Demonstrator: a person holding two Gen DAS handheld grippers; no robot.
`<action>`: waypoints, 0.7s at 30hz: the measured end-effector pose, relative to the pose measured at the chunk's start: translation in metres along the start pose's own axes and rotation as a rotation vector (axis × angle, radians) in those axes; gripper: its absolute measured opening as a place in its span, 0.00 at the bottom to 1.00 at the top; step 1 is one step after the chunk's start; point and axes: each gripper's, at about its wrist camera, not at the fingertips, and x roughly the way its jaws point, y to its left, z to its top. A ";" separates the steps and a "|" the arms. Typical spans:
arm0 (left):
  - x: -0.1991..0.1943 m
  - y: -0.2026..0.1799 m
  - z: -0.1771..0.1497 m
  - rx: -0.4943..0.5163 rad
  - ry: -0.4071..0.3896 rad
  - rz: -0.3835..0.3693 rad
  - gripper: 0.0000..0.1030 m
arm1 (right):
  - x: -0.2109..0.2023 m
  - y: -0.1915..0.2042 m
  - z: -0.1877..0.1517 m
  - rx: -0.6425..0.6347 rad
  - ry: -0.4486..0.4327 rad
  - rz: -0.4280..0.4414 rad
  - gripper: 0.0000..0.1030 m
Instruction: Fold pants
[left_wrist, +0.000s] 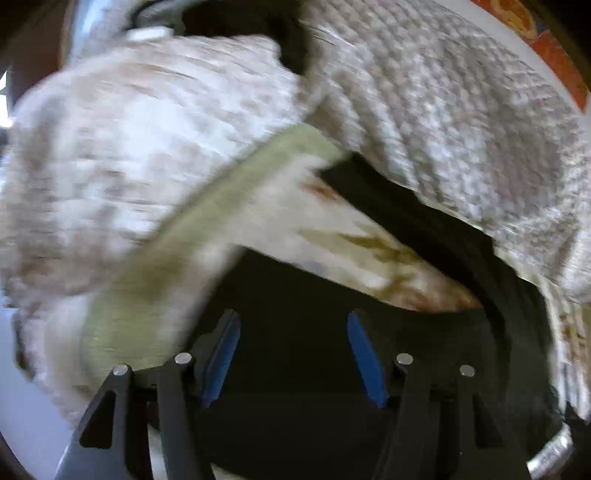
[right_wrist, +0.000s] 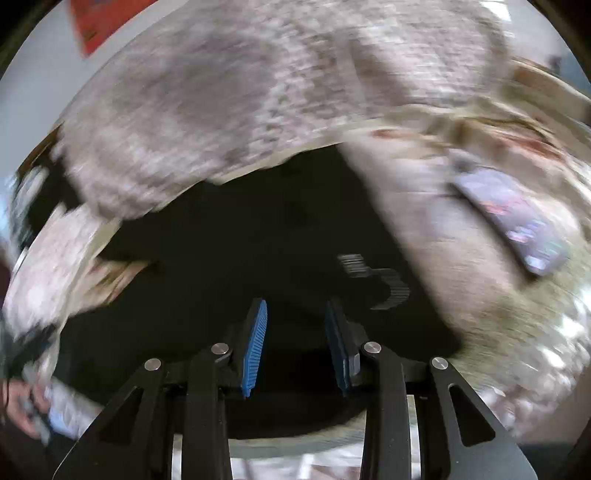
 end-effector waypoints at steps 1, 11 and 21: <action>0.001 -0.005 -0.002 0.013 0.007 -0.031 0.62 | 0.012 0.007 -0.003 -0.050 0.044 -0.005 0.32; 0.033 -0.020 -0.010 0.139 0.010 0.162 0.59 | 0.020 -0.019 -0.015 0.015 0.035 -0.181 0.17; 0.024 -0.024 -0.006 0.104 -0.041 0.147 0.59 | 0.018 0.008 -0.003 -0.047 -0.016 -0.100 0.45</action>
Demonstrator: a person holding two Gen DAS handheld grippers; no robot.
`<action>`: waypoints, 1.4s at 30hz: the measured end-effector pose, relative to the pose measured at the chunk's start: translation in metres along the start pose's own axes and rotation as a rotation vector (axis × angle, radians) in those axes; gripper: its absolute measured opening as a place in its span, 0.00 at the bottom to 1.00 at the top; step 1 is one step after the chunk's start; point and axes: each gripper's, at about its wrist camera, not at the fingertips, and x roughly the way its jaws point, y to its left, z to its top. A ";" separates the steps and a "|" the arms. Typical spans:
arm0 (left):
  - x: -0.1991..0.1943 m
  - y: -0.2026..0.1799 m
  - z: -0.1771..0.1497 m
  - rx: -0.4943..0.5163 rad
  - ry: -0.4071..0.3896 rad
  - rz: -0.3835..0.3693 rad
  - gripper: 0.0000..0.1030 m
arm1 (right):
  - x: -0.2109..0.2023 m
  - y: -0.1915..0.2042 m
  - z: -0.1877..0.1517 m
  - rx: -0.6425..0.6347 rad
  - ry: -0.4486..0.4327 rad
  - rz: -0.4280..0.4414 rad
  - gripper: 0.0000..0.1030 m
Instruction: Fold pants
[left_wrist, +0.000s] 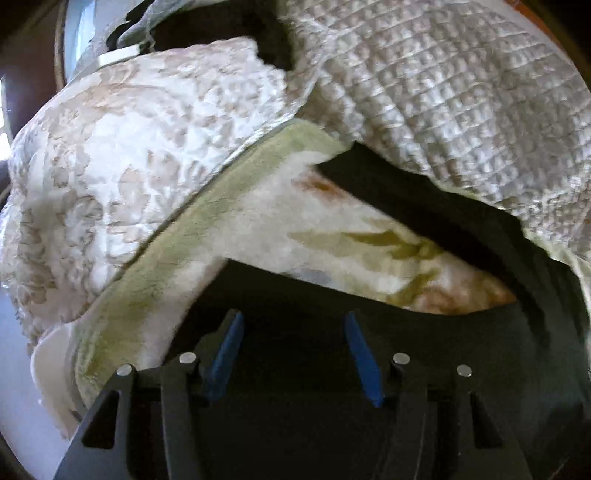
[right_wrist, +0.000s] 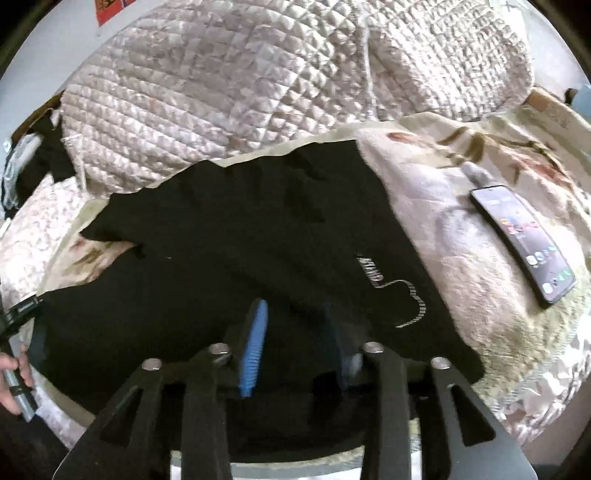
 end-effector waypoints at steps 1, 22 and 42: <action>-0.002 -0.005 -0.002 0.015 -0.003 -0.022 0.59 | 0.001 0.002 -0.001 -0.008 0.004 0.006 0.46; -0.018 -0.093 -0.013 0.243 0.039 -0.187 0.59 | 0.025 0.045 0.031 -0.215 0.160 0.188 0.46; 0.106 -0.175 0.126 0.334 0.029 -0.277 0.73 | 0.173 0.038 0.163 -0.396 0.197 0.180 0.62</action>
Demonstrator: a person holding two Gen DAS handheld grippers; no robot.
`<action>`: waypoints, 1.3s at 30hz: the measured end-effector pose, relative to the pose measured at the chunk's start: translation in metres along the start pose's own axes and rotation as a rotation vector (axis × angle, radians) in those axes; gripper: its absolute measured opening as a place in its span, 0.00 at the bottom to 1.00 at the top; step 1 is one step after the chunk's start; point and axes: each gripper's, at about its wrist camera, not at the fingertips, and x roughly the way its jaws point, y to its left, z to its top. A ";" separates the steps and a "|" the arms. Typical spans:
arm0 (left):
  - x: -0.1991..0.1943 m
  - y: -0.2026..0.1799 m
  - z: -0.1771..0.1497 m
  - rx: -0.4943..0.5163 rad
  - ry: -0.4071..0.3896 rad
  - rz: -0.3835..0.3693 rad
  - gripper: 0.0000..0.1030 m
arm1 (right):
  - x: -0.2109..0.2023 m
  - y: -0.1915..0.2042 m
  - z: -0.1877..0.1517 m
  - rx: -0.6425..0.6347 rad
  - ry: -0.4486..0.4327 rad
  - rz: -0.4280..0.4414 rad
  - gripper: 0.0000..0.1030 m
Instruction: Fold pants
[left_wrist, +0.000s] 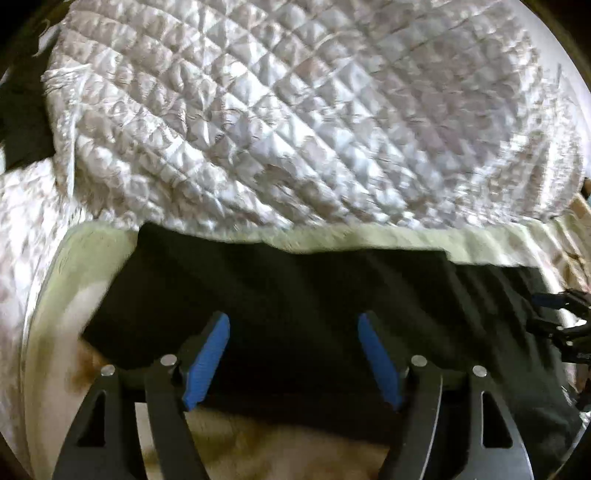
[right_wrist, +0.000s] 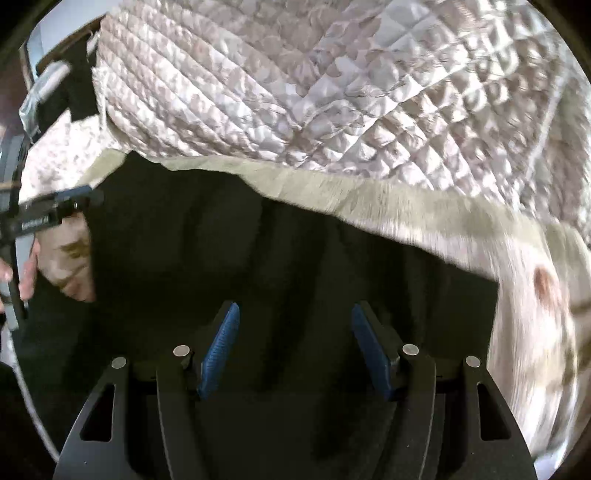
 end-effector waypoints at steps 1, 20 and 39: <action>0.011 0.003 0.006 0.004 0.003 0.012 0.75 | 0.009 -0.005 0.007 -0.006 0.003 0.001 0.62; 0.069 -0.022 0.016 0.116 0.053 0.071 0.04 | 0.051 0.008 0.043 -0.161 0.037 -0.027 0.08; -0.174 0.009 -0.160 -0.126 -0.080 -0.072 0.04 | -0.137 0.098 -0.164 0.035 -0.014 0.086 0.08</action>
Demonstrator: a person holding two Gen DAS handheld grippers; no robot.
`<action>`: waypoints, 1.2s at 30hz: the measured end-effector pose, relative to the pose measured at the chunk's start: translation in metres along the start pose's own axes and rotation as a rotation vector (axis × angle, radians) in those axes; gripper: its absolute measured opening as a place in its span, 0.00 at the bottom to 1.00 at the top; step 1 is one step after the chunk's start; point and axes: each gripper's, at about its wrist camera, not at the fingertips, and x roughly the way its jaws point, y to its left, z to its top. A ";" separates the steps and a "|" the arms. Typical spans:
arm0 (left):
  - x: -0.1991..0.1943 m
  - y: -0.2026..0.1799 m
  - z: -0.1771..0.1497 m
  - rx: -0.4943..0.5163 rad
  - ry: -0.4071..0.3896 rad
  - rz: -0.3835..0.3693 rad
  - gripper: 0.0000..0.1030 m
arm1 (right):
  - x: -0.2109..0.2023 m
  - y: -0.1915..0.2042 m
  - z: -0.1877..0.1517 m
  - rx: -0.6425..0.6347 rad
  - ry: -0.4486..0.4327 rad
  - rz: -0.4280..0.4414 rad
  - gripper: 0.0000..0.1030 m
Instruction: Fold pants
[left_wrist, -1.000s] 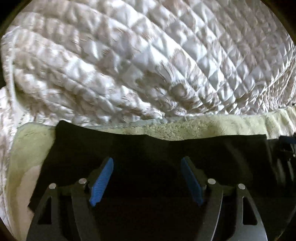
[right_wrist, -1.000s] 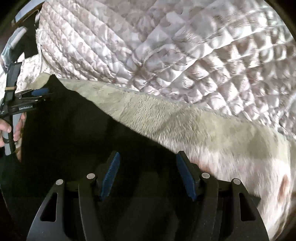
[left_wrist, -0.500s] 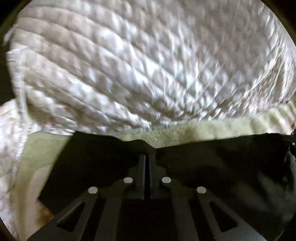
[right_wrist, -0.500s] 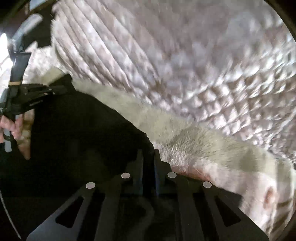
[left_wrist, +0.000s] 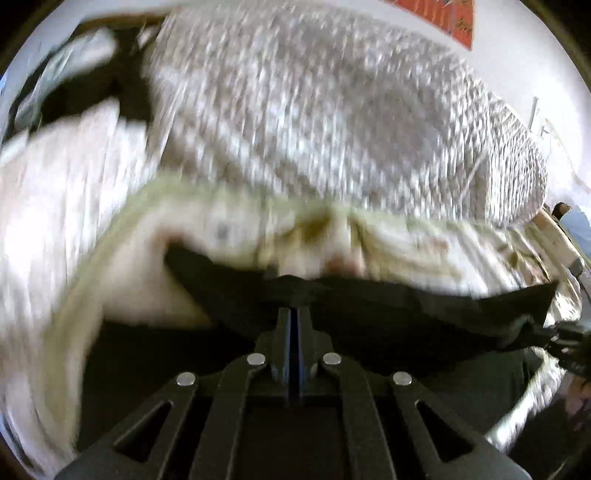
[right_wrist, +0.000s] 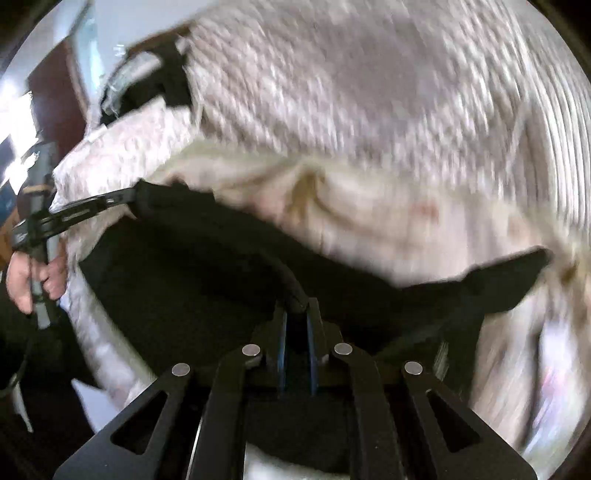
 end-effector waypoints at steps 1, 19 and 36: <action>0.002 0.003 -0.016 -0.015 0.039 -0.003 0.04 | 0.006 -0.001 -0.013 0.029 0.031 0.000 0.08; 0.021 -0.015 -0.008 0.059 0.075 0.060 0.58 | -0.034 -0.046 -0.088 0.558 -0.094 0.037 0.43; 0.080 -0.024 0.009 0.095 0.072 0.171 0.04 | -0.030 -0.092 -0.087 0.775 -0.185 -0.038 0.43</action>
